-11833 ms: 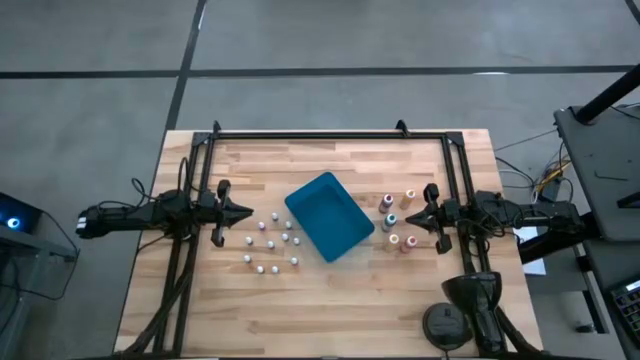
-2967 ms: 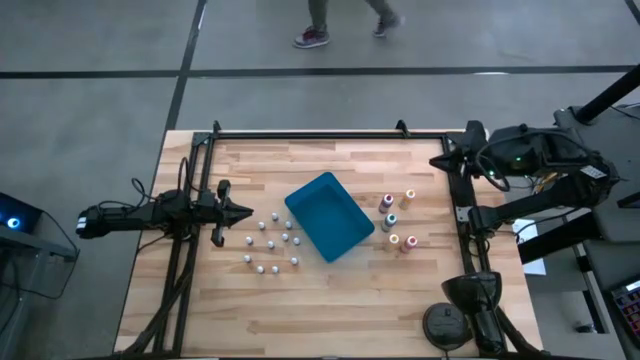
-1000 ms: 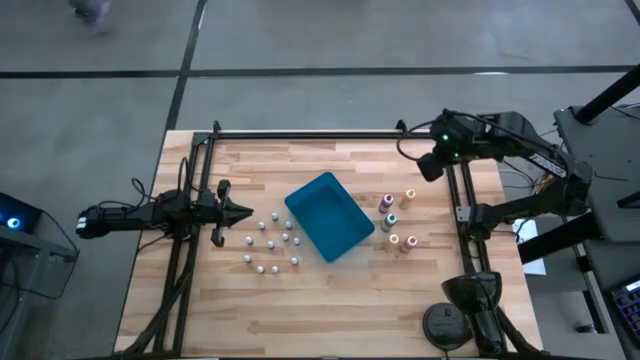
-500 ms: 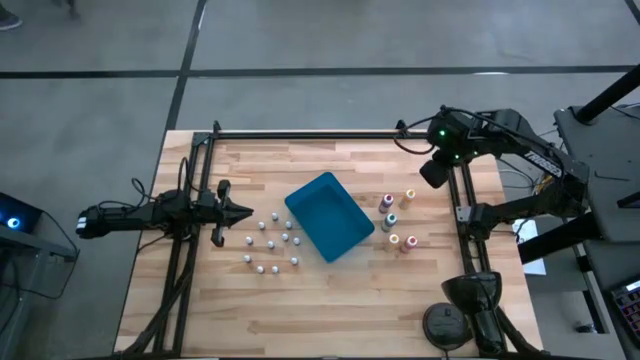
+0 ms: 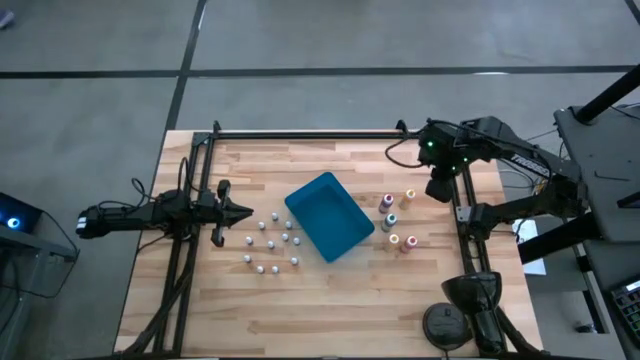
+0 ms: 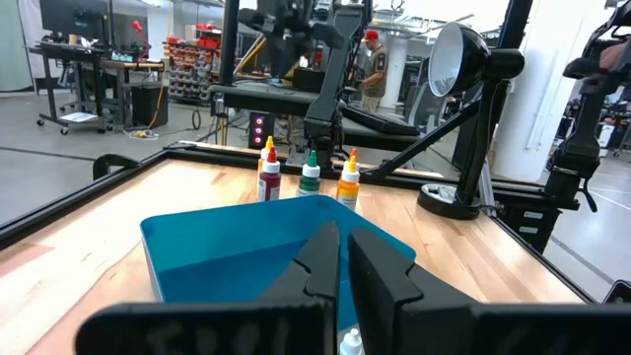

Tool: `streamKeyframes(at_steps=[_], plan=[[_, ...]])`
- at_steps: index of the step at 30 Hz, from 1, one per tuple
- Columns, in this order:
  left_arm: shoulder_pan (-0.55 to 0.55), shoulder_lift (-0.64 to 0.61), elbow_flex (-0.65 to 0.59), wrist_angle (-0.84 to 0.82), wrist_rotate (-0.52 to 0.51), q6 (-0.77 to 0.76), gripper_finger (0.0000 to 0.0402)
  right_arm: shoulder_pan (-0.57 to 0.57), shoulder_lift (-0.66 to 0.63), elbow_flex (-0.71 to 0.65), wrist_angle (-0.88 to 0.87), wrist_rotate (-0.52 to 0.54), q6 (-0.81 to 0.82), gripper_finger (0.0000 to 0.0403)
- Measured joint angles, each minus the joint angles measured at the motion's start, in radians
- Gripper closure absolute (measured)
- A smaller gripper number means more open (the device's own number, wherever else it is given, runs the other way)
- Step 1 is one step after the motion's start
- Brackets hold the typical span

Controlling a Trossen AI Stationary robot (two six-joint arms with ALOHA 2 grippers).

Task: Pick & Place food coloring
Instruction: Put the yellow food coloring bottle into the blue bin

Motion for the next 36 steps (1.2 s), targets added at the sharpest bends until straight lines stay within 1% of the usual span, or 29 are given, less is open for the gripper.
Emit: streamKeyframes(at_steps=[7, 13, 20, 25, 36], plan=[[0.0, 0.0, 0.0, 0.0, 0.0, 0.0, 0.0402, 0.0, 0.0, -0.081, 0.065, 0.001, -0.085, 0.0283], [0.0, 0.0, 0.0, 0.0, 0.0, 0.0, 0.0402, 0.0, -0.001, -0.127, 0.145, -0.001, -0.162, 0.0245], [0.0, 0.0, 0.0, 0.0, 0.0, 0.0, 0.0402, 0.0, -0.001, -0.151, 0.21, -0.066, -0.25, 0.0211], [0.0, 0.0, 0.0, 0.0, 0.0, 0.0, 0.0402, 0.0, -0.001, -0.183, 0.253, -0.103, -0.314, 0.0199], [0.0, 0.0, 0.0, 0.0, 0.0, 0.0, 0.0402, 0.0, 0.0, -0.322, 0.346, -0.107, -0.422, 0.0197]])
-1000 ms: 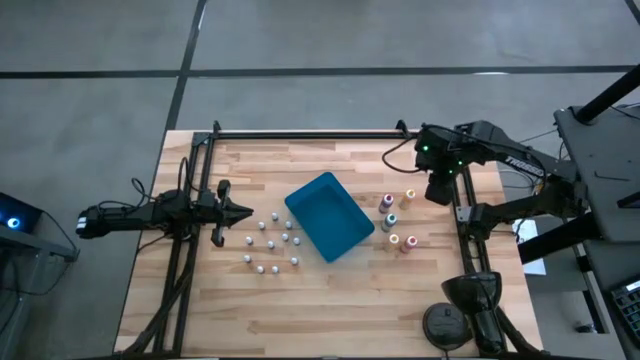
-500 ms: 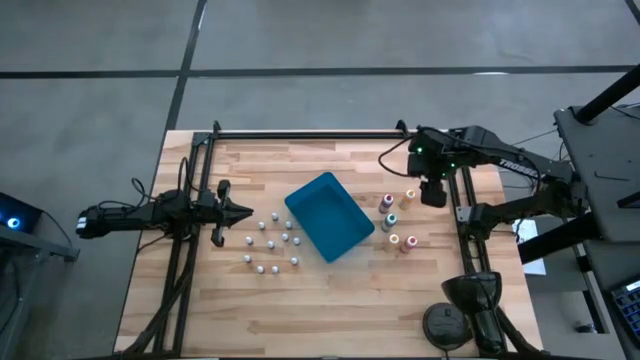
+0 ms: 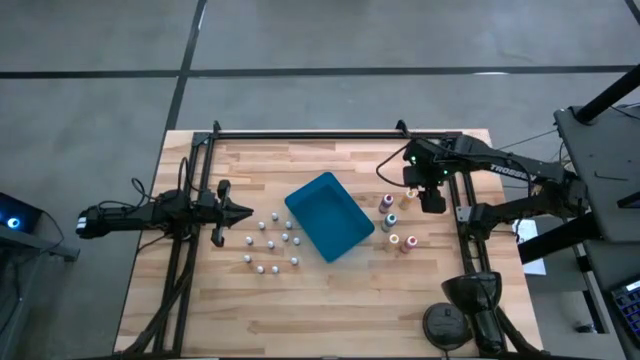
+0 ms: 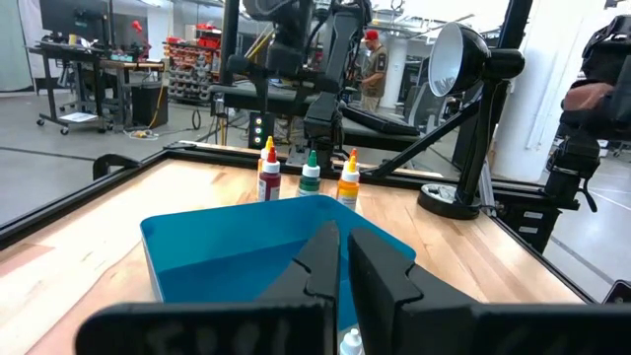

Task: Pick & Place food coloring
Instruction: Put the yellow food coloring bottle into the blue bin

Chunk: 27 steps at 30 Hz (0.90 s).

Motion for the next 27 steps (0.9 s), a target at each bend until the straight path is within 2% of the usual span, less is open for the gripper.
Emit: streamKeyframes(at_steps=[15, 27], plan=[[0.0, 0.0, 0.0, 0.0, 0.0, 0.0, 0.0402, 0.0, 0.0, -0.103, 0.112, -0.002, -0.057, 0.0197], [0.0, 0.0, 0.0, 0.0, 0.0, 0.0, 0.0402, -0.001, 0.001, -0.11, 0.166, -0.003, -0.071, 0.0197]])
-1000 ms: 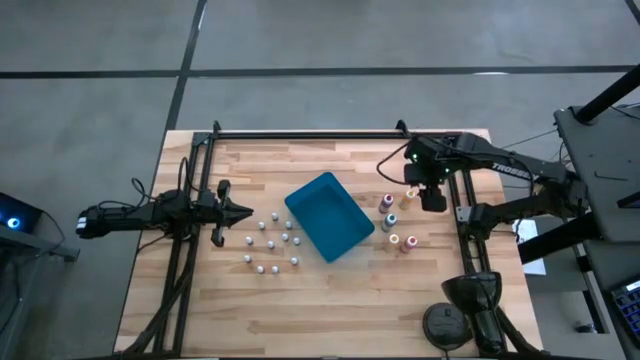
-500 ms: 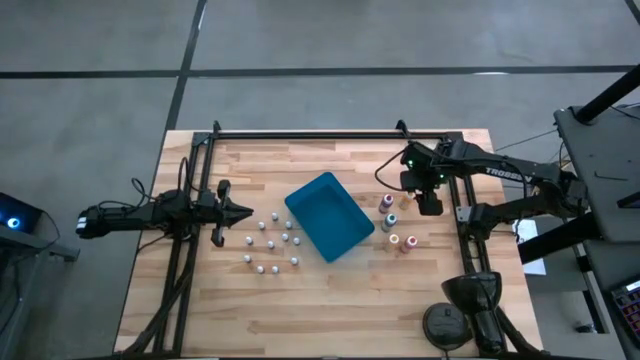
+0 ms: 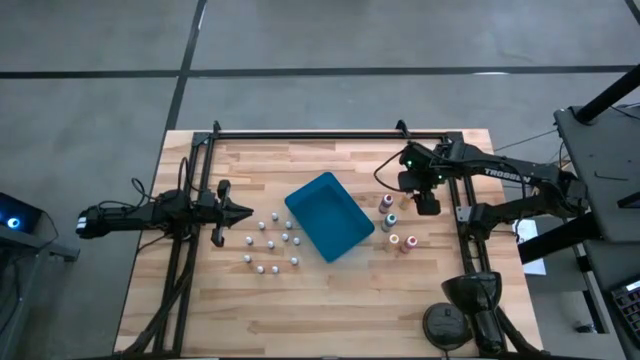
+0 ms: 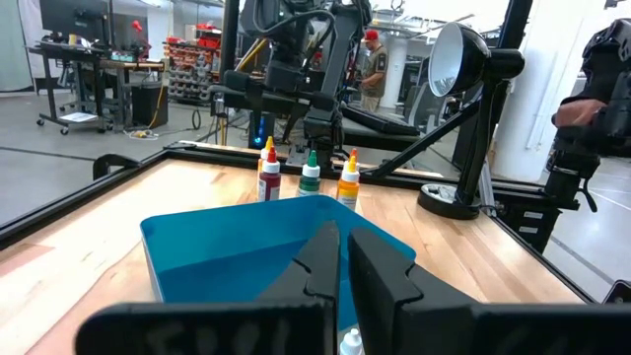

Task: Pick & Place food coloring
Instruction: Put the yellow food coloring bottle into the blue bin

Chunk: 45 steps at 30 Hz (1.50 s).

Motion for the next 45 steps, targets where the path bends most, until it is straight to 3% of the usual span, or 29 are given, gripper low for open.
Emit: streamKeyframes(at_steps=[25, 45], plan=[[0.0, 0.0, 0.0, 0.0, 0.0, 0.0, 0.0402, 0.001, 0.0, -0.1, 0.106, -0.009, 0.023, 0.0199], [0.0, 0.0, 0.0, 0.0, 0.0, 0.0, 0.0402, 0.0, -0.001, -0.11, 0.105, 0.012, 0.022, 0.0296]])
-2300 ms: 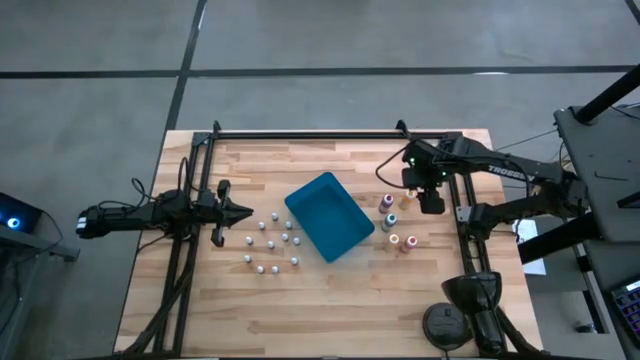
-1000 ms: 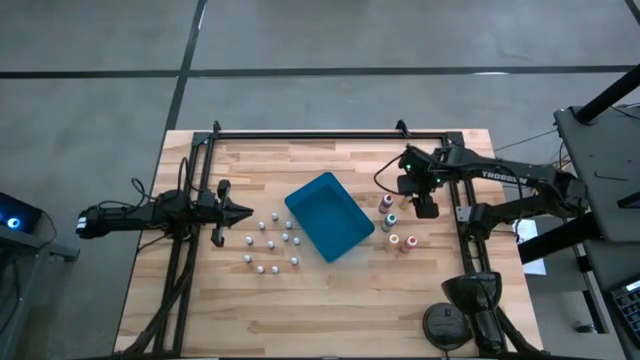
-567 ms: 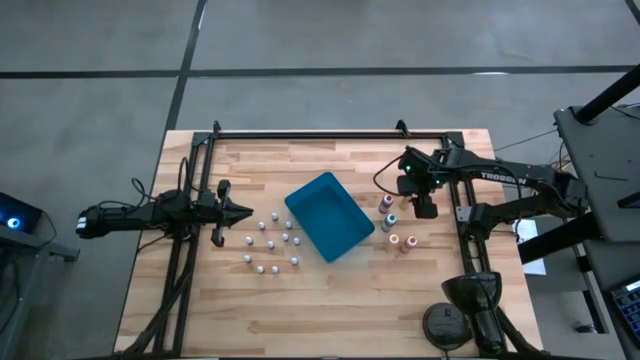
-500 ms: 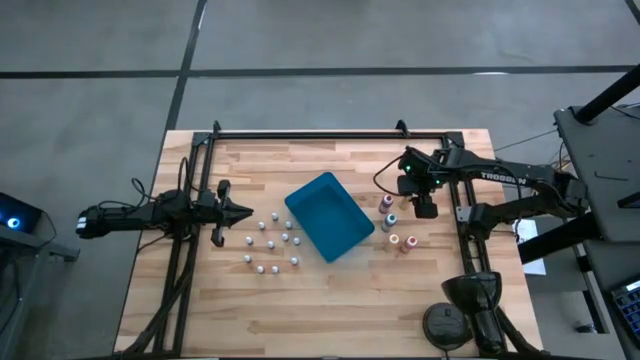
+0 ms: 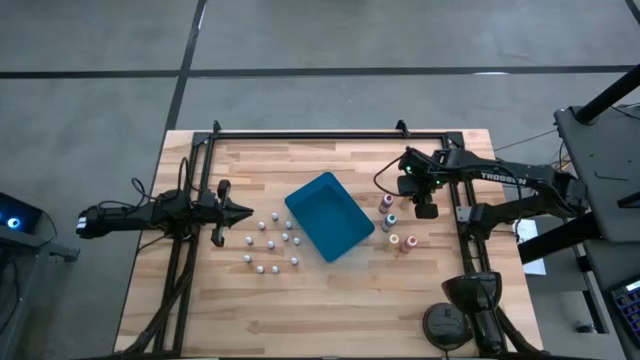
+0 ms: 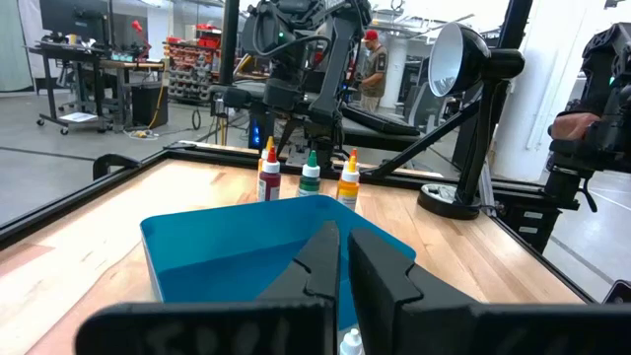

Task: Pick & Place food coloring
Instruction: Put the yellow food coloring bottle into the blue bin

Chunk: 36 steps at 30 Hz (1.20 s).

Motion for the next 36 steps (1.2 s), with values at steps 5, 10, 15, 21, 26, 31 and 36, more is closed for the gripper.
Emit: streamKeyframes(at_steps=[5, 10, 15, 21, 26, 31, 36], plan=[[0.0, 0.0, 0.0, 0.0, 0.0, 0.0, 0.0402, 0.0, 0.0, 0.0, 0.0, 0.0, 0.011, 0.0292], [0.0, 0.0, 0.0, 0.0, 0.0, 0.0, 0.0402, 0.0, 0.001, 0.02, -0.019, 0.0, 0.053, 0.0295], [0.0, 0.0, 0.0, 0.0, 0.0, 0.0, 0.0402, 0.0, 0.001, 0.117, -0.063, 0.0, 0.085, 0.0296], [0.0, 0.0, 0.0, 0.0, 0.0, 0.0, 0.0402, 0.0, 0.001, 0.28, -0.131, 0.0, 0.143, 0.0296], [0.0, 0.0, 0.0, 0.0, 0.0, 0.0, 0.0402, 0.0, 0.013, 0.427, -0.179, 0.002, 0.207, 0.0297], [0.0, 0.0, 0.0, 0.0, 0.0, 0.0, 0.0402, 0.0, 0.068, 0.574, -0.23, 0.001, 0.27, 0.0297], [0.0, 0.0, 0.0, 0.0, 0.0, 0.0, 0.0402, 0.0, 0.159, 0.705, -0.274, 0.001, 0.301, 0.0297]])
